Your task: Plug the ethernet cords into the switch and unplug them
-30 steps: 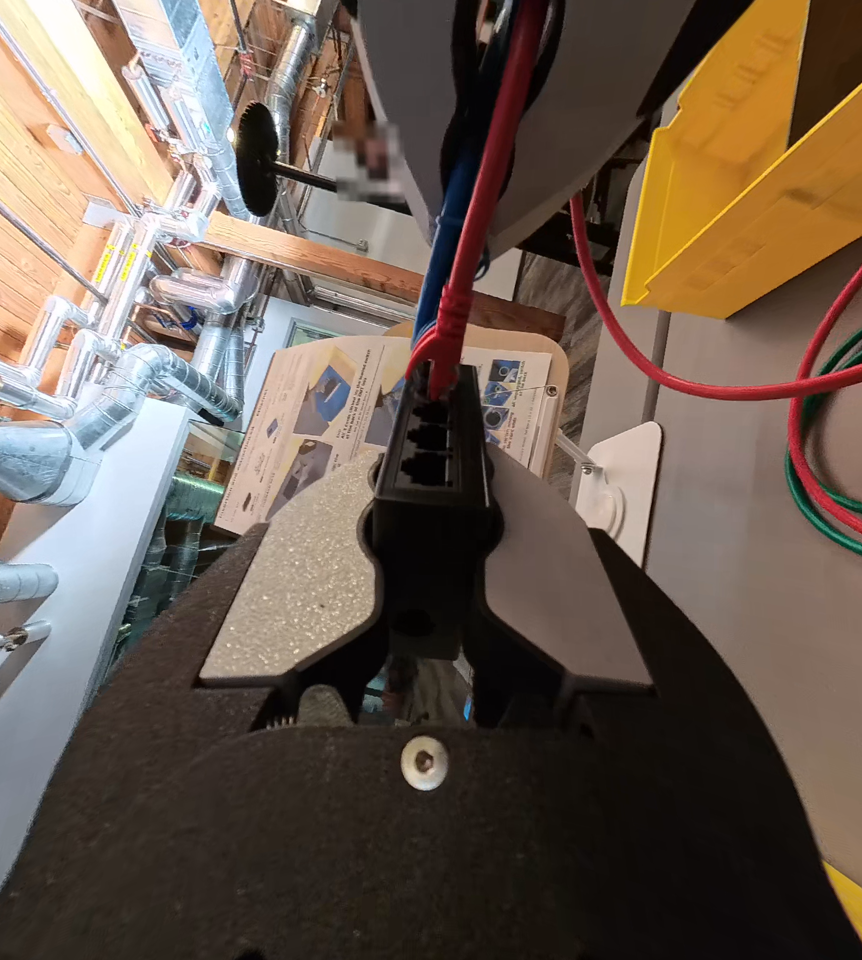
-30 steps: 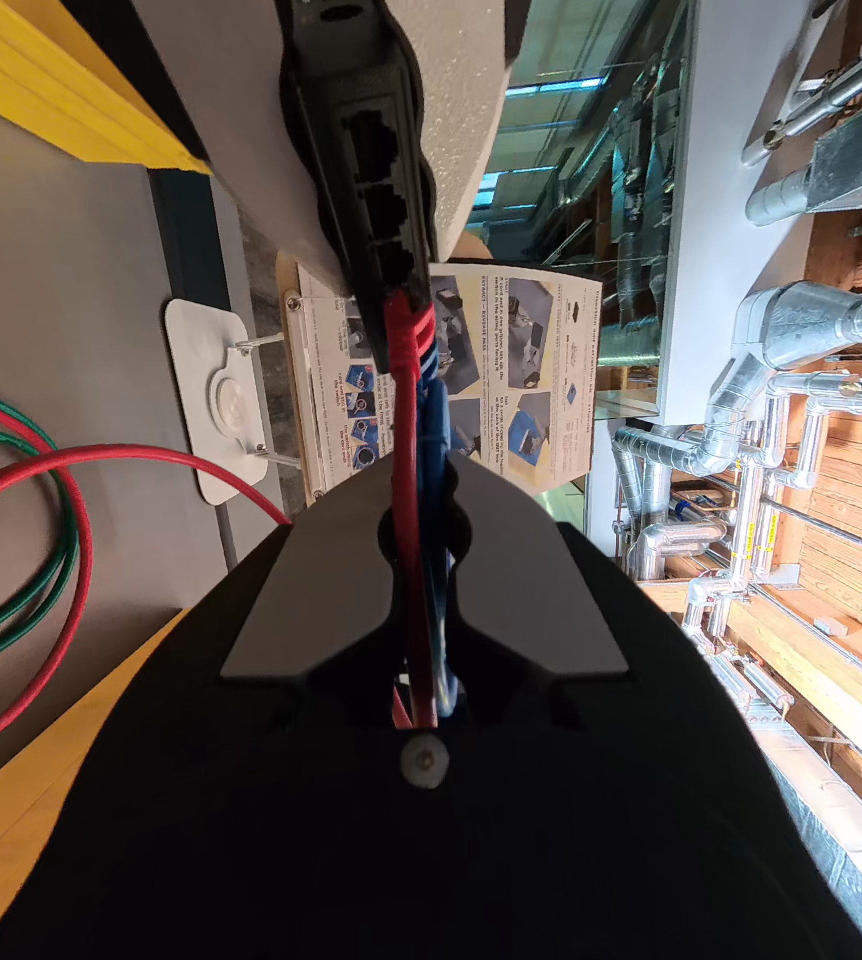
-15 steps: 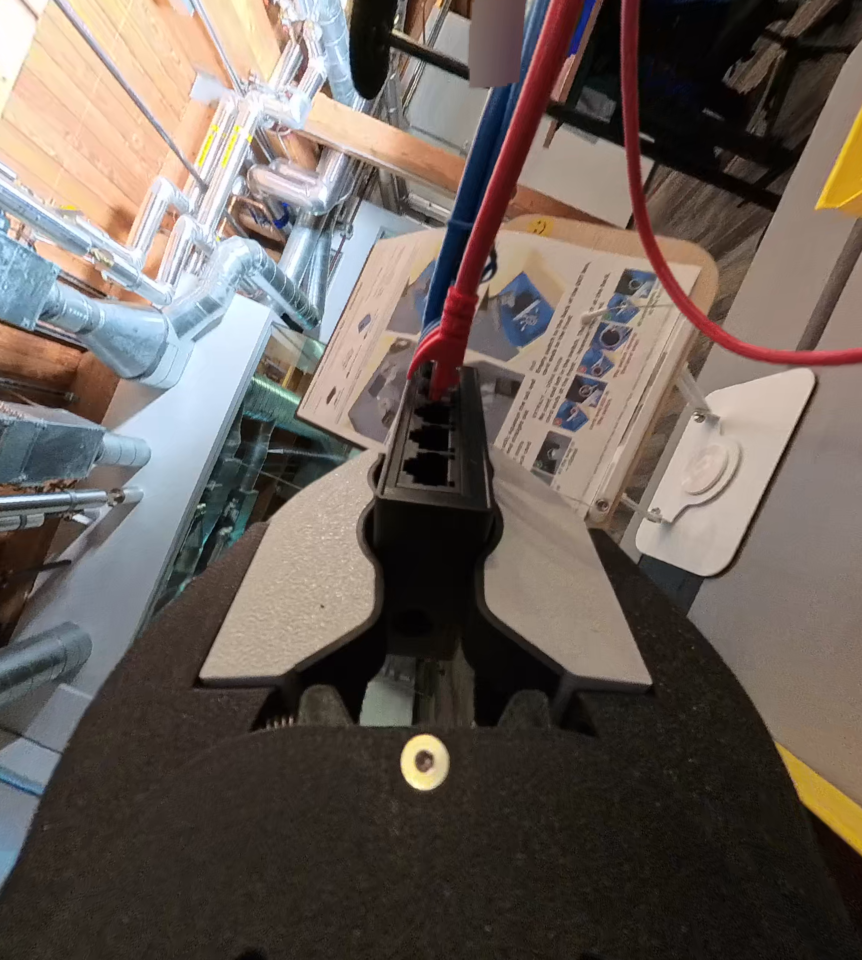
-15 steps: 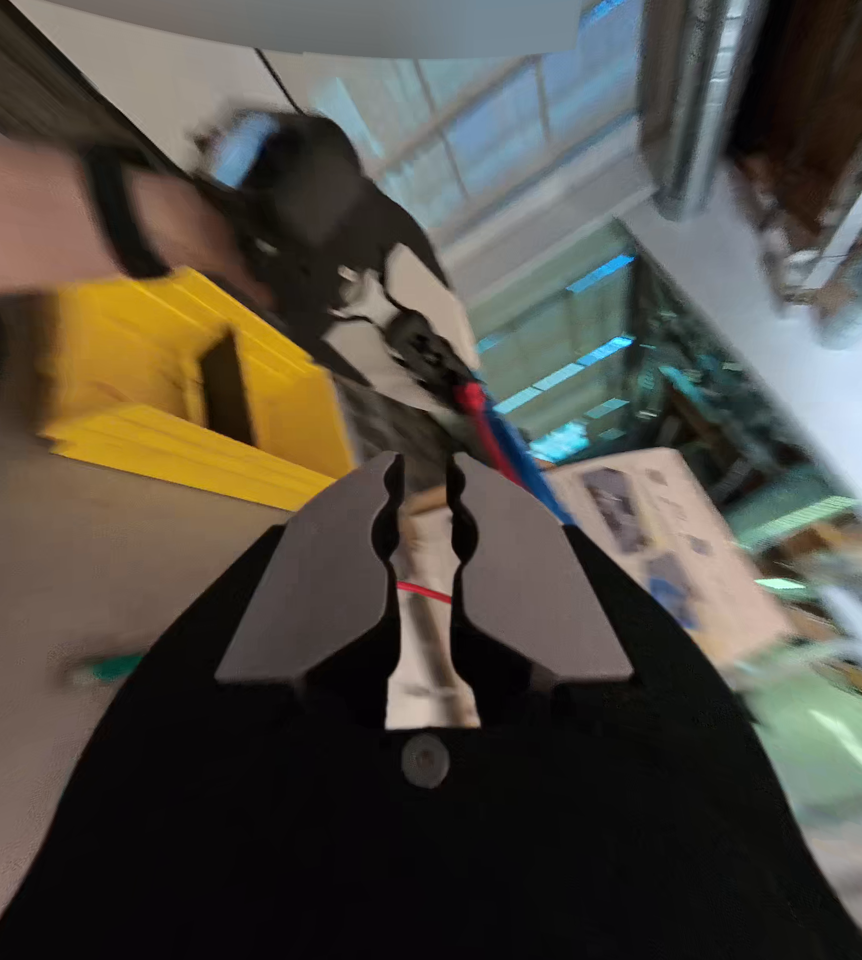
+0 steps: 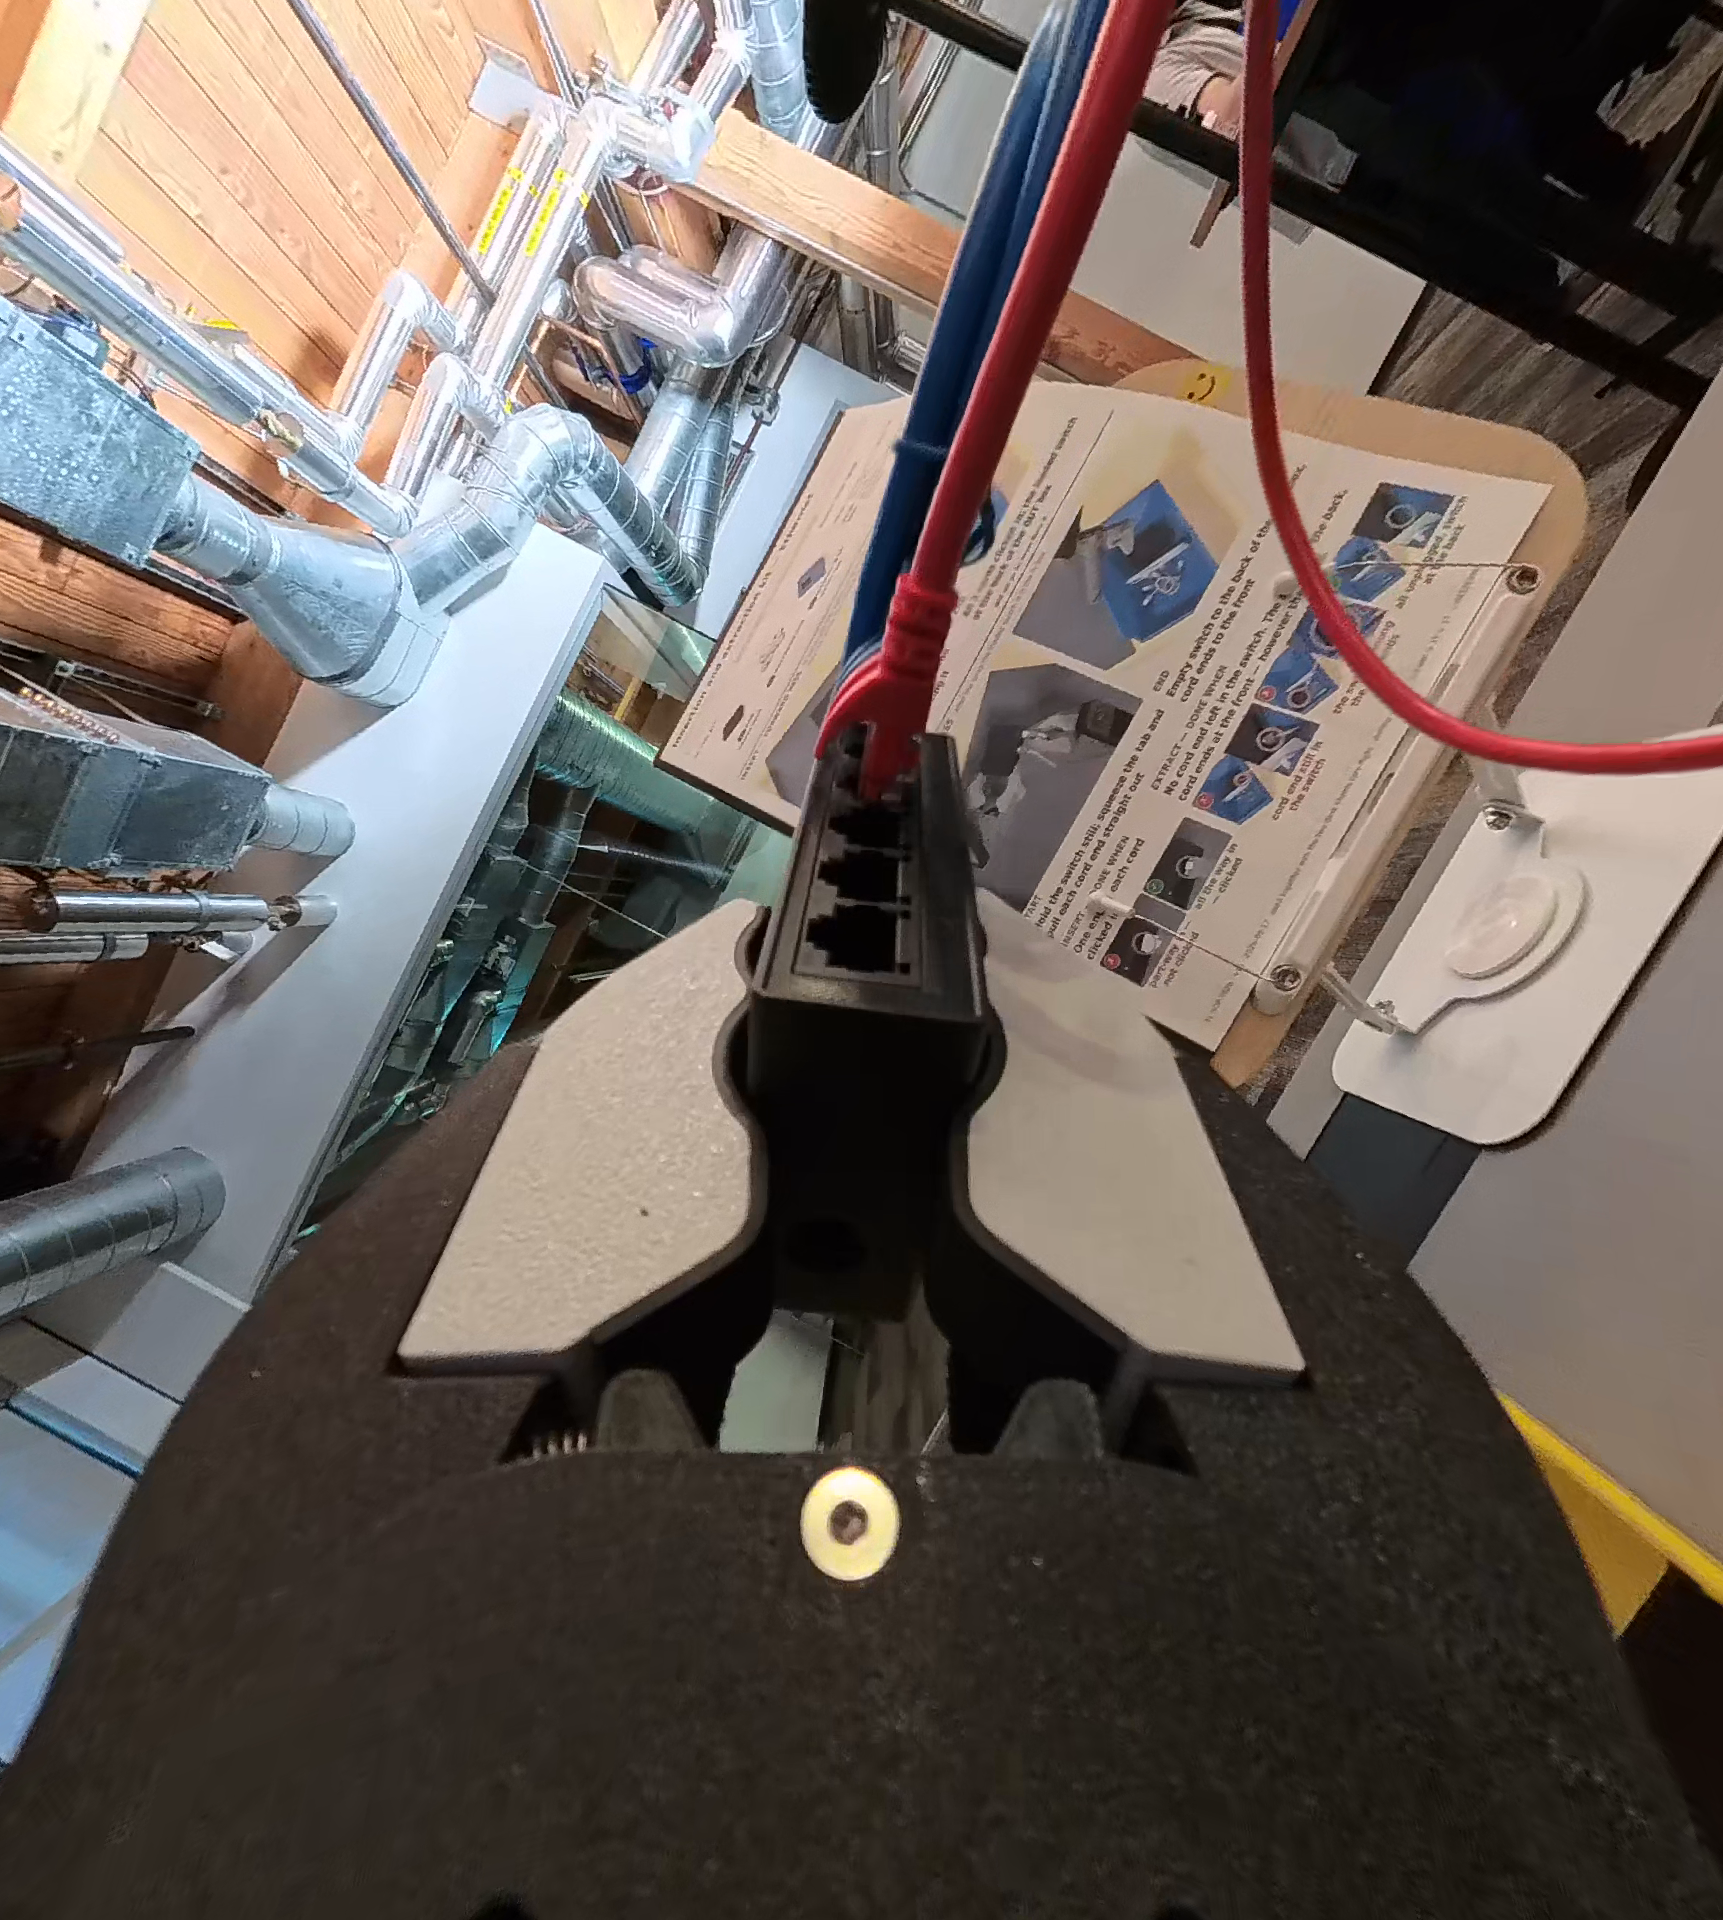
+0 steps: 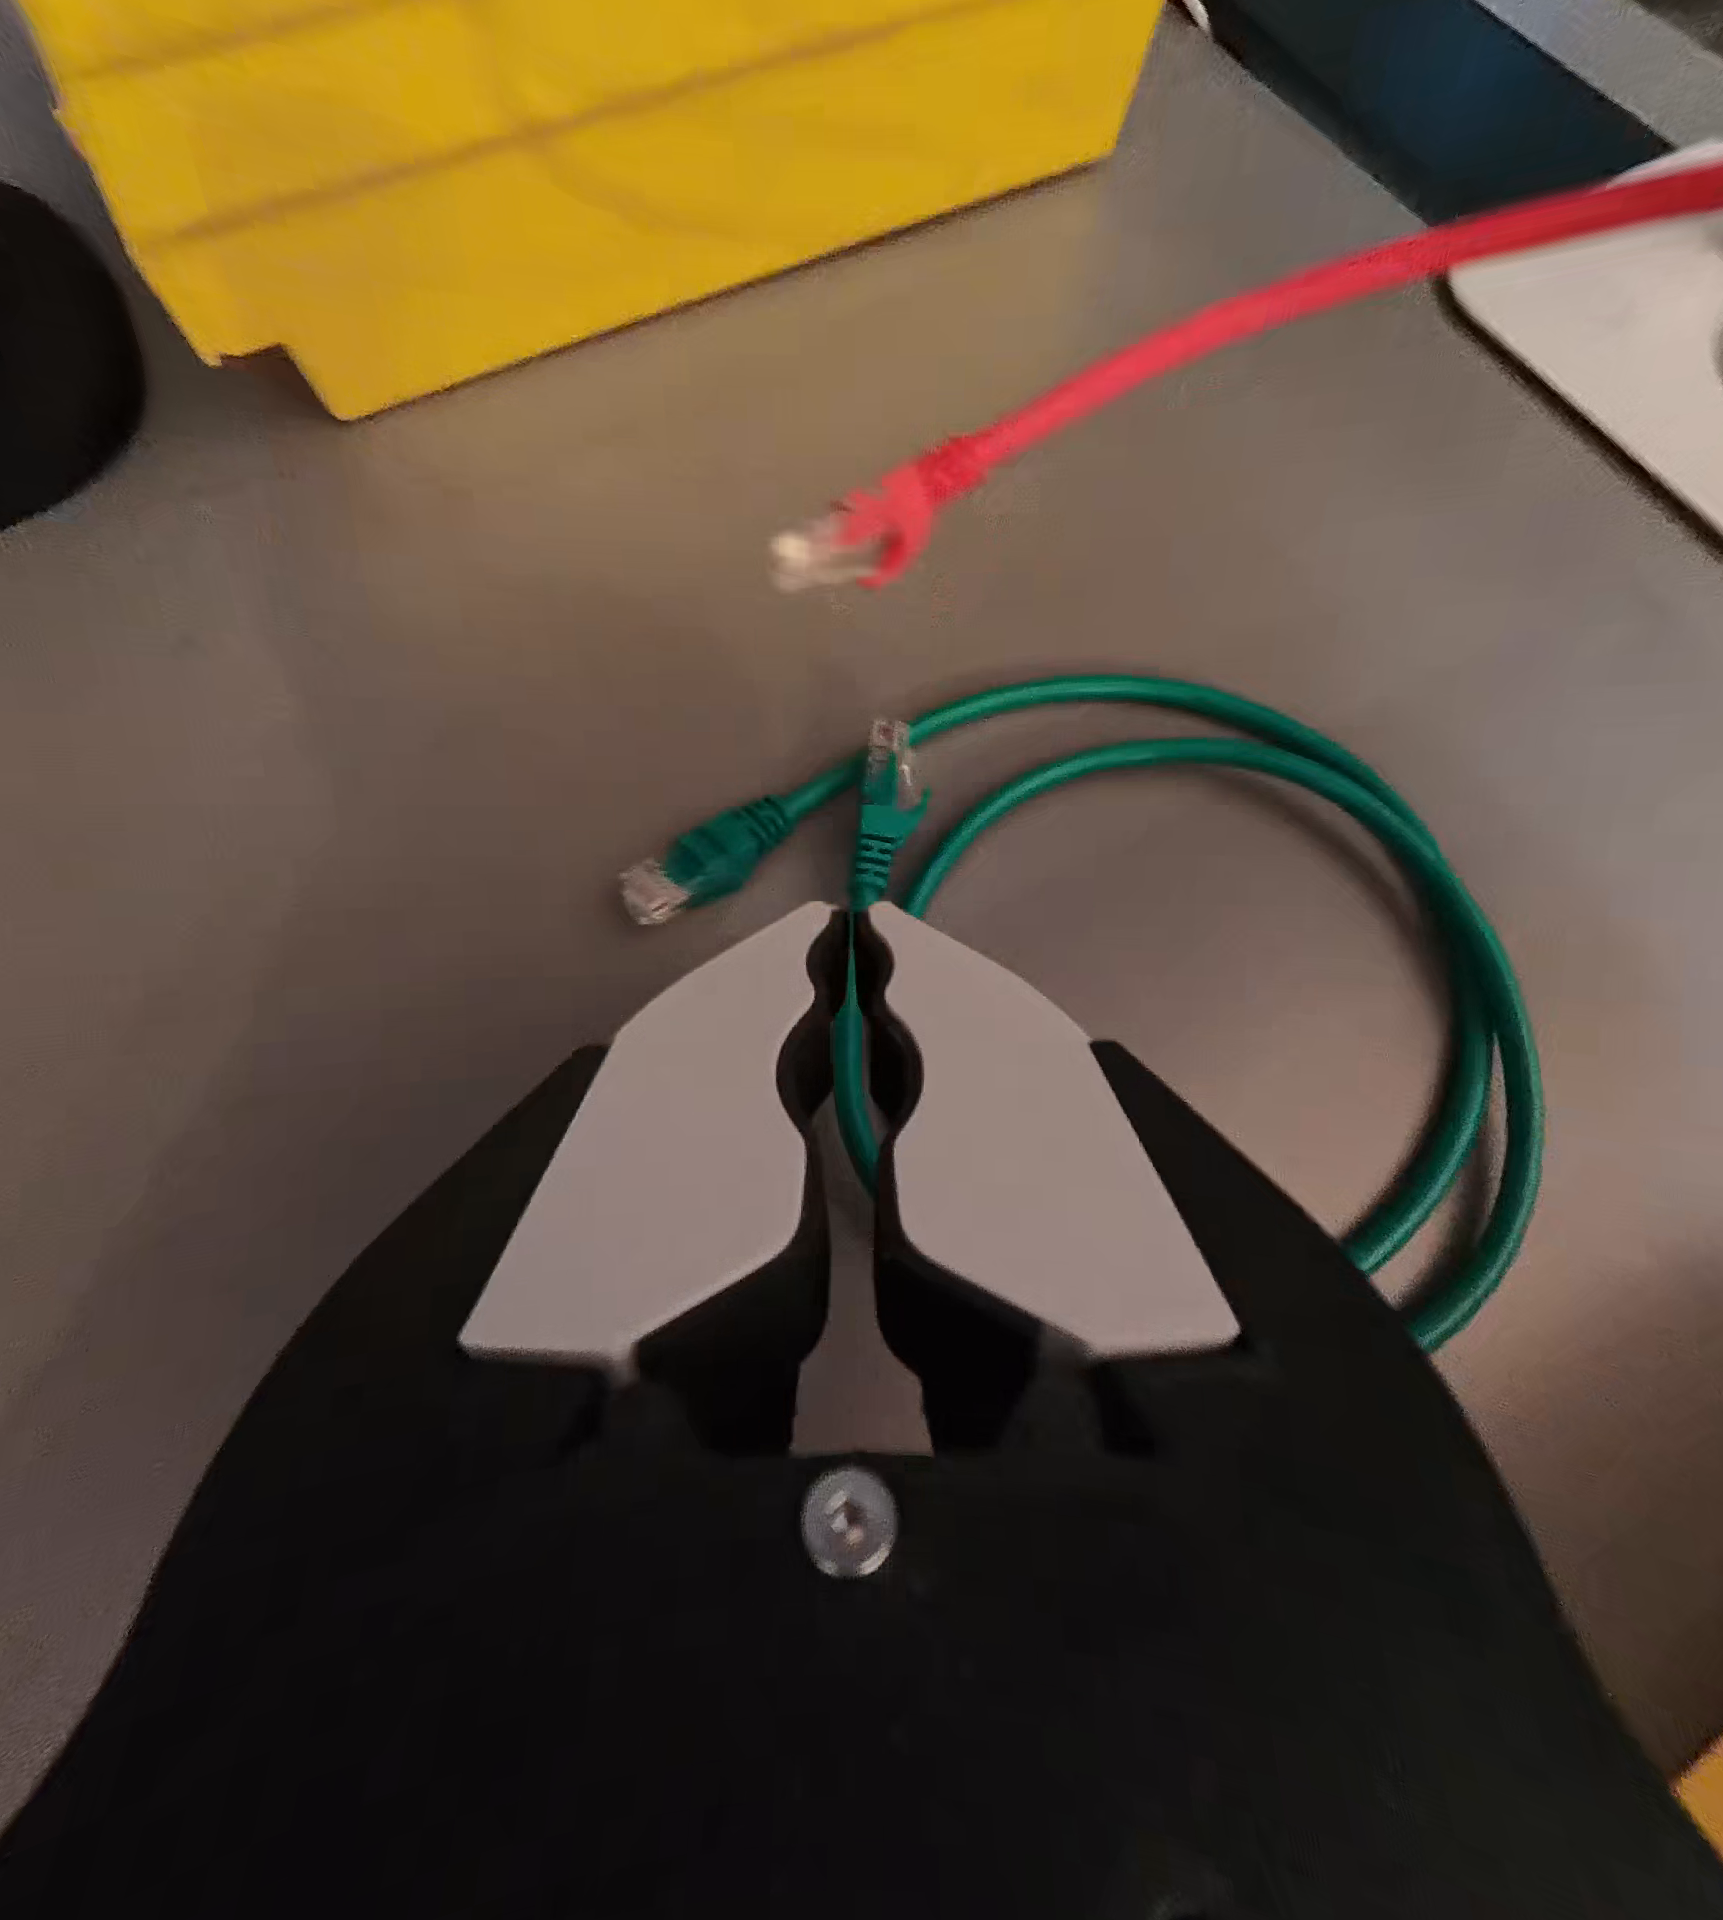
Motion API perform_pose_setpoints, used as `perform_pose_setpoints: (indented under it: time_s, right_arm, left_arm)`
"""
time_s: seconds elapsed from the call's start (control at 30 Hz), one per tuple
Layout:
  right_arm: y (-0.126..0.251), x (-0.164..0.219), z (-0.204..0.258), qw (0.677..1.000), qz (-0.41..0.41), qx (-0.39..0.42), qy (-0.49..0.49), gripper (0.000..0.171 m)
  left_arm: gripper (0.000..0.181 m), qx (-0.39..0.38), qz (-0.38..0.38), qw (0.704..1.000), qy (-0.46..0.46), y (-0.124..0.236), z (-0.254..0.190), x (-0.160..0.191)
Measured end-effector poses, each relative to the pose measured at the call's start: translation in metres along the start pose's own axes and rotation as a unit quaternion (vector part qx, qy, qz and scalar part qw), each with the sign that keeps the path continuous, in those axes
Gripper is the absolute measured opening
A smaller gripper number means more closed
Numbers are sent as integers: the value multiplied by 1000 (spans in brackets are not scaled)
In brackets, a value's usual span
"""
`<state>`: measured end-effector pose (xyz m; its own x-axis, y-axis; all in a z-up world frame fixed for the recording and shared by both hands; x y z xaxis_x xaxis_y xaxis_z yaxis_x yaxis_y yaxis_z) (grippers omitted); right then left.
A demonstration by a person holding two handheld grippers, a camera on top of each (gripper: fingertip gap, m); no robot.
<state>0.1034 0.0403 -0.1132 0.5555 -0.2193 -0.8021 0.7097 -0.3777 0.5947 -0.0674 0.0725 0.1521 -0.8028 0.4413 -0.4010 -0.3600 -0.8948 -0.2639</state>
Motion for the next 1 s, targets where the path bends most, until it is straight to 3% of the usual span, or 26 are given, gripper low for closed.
perform_pose_setpoints:
  time_s: [0.4,0.8,1.0]
  right_arm:
    - [-22,5,-1,998,21,-52,-39,8]
    - [-27,9,-11,993,106,8,49,19]
    - [-33,6,-11,996,88,-27,6,21]
  left_arm:
    - [31,3,6,1000,6,0,3,3]
    - [31,-12,19,1000,19,3,14,14]
    - [31,-12,26,999,19,2,14,17]
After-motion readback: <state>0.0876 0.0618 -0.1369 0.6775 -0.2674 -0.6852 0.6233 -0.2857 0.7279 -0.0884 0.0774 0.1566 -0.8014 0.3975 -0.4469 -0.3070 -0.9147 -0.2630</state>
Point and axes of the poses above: each gripper's, where its closed fingertips meet, y back along the fingers, x out of its underside, z = x × y across the jaws, the point moved 2 cm from there along y, back along the fingers, and after that the axes turned 1 degree about y, right-handed, at the moved point
